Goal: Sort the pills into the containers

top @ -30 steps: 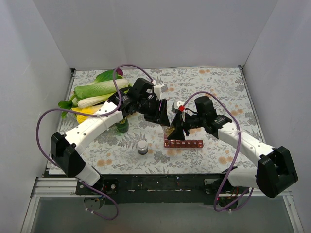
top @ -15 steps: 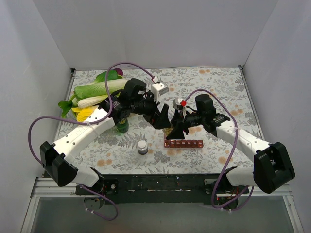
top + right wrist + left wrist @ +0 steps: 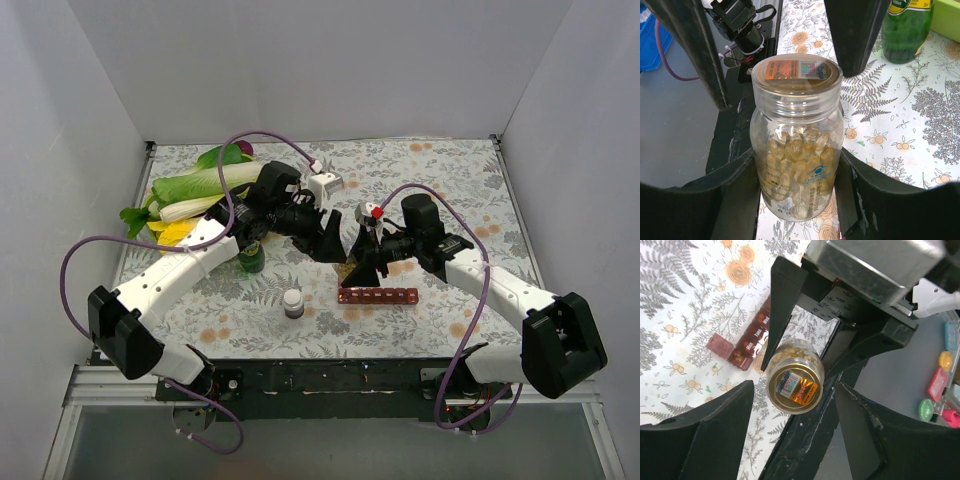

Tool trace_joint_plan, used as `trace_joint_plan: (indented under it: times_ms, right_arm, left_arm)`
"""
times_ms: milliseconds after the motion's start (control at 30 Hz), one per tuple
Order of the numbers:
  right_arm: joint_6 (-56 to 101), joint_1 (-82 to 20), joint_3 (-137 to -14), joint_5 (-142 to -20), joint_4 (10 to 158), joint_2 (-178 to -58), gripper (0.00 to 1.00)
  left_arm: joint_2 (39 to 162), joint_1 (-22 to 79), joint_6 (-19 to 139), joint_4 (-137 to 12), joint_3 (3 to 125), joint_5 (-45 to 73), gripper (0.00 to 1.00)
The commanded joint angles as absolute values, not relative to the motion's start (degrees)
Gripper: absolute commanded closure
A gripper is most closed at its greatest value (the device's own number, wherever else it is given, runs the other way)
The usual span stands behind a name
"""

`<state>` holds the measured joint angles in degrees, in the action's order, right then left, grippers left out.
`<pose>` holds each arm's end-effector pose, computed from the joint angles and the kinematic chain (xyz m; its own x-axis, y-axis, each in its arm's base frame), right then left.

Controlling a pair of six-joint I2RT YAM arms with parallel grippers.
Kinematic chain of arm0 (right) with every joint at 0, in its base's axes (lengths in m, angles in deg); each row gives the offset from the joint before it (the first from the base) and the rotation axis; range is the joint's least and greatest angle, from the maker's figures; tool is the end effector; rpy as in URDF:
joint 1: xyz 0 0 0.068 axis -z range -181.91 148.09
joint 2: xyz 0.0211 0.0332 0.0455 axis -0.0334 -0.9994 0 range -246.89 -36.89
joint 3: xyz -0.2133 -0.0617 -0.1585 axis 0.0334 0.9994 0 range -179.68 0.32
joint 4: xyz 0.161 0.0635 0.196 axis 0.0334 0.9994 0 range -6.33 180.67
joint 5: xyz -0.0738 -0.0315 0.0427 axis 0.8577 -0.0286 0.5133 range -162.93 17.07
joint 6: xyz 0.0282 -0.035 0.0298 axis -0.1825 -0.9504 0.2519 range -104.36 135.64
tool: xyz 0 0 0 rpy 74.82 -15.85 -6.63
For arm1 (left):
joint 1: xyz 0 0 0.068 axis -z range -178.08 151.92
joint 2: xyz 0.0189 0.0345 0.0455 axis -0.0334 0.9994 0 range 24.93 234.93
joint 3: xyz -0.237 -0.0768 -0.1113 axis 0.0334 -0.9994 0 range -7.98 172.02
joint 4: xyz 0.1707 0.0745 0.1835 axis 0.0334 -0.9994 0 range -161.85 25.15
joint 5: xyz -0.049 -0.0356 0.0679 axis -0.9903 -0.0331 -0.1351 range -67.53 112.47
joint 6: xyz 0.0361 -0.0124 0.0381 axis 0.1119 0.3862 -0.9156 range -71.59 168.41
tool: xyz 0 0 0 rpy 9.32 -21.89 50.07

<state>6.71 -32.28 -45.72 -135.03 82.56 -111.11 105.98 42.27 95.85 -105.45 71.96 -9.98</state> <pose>0.2197 0.1653 0.2636 -0.2457 -0.2281 -0.9421 -0.9654 -0.0298 0.2590 0.2183 -0.2108 0.3603 -0.9702 0.0090 -0.2420 0.2027 0.5770 -0.7912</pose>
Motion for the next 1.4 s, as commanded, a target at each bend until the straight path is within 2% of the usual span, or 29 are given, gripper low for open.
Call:
trace_joint_plan:
  times_ms: [0,33,67,133,200,333,533,567,633,667,733,967,1167,1267,1367]
  right_arm:
    - [6.85,-32.06,-46.17,-136.39,80.86,-110.10,0.99]
    - [6.76,-32.06,-46.08,-136.39,80.86,-110.10,0.99]
    - [6.85,-32.06,-46.17,-136.39,80.94,-110.10,0.99]
    - [6.76,-32.06,-46.08,-136.39,80.94,-110.19,0.99]
    - [6.68,-32.06,-46.17,-136.30,80.94,-110.19,0.99]
    - [6.06,-32.06,-46.17,-136.03,81.47,-110.37,0.99]
    - [4.92,-32.06,-46.00,-135.33,81.91,-109.84,0.99]
    - [4.74,-32.06,-45.82,-135.16,82.08,-109.67,0.78]
    - [4.30,-32.06,-45.47,-135.07,82.00,-109.14,0.58]
    - [4.13,-32.06,-45.47,-135.07,82.00,-108.96,0.42]
    - [3.69,-32.06,-45.03,-135.07,82.00,-108.35,0.27]
    - [1.85,-32.06,-44.59,-135.16,82.61,-107.29,0.09]
    - [-3.95,-32.06,-43.89,-132.52,86.91,-104.84,0.07]
    - [-8.09,-31.18,-43.71,-130.59,89.02,-103.08,0.05]
    - [-9.58,-25.75,-43.71,-131.98,89.56,-101.93,0.05]
  left_arm:
    - [107.36,42.61,95.70,-107.65,72.79,-13.83,0.38]
    - [107.72,42.70,95.79,-107.65,72.79,-14.26,0.41]
    - [107.89,42.70,95.70,-107.48,72.79,-14.53,0.49]
    - [108.33,42.70,95.87,-107.30,72.79,-14.62,0.59]
    - [108.60,42.70,95.96,-107.21,73.14,-14.62,0.76]
    - [108.69,42.70,96.05,-107.13,73.40,-14.44,0.99]
    - [106.76,42.70,96.49,-106.25,72.18,-12.95,1.00]
    - [106.40,42.70,96.58,-106.25,71.91,-12.51,1.00]
    - [105.09,42.78,96.67,-106.16,71.38,-11.11,1.00]
    - [104.65,42.70,96.75,-106.16,70.77,-10.58,1.00]
    - [103.42,42.70,97.02,-106.25,70.07,-9.44,1.00]
    - [101.31,42.61,98.07,-106.25,68.22,-7.16,1.00]
    - [97.10,42.52,98.86,-111.07,68.74,0.57,1.00]
    - [94.72,42.43,100.70,-115.73,70.32,9.09,1.00]
    - [91.82,42.35,103.51,-120.83,71.73,17.97,1.00]
